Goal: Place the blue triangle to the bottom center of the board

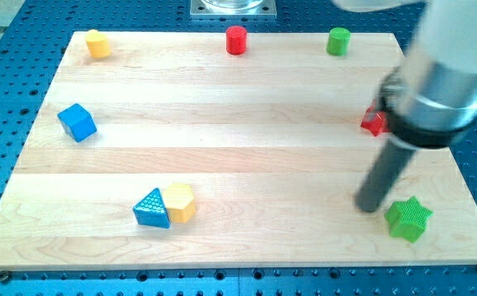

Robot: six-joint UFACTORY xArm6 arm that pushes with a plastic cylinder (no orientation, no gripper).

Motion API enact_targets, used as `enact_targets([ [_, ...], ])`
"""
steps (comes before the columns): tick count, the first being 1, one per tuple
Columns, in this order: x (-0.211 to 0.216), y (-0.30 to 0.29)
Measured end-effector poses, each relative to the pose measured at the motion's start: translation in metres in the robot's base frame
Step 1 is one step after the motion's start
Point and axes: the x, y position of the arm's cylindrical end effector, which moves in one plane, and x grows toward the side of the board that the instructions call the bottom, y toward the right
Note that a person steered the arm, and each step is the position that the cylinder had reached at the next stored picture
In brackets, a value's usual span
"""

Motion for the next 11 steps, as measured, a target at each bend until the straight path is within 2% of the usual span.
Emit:
enact_targets([
  [2,0.050,-0.188],
  [4,0.021,-0.253],
  [7,-0.061,-0.239],
  [10,-0.088,-0.271],
  [11,-0.109,-0.260],
])
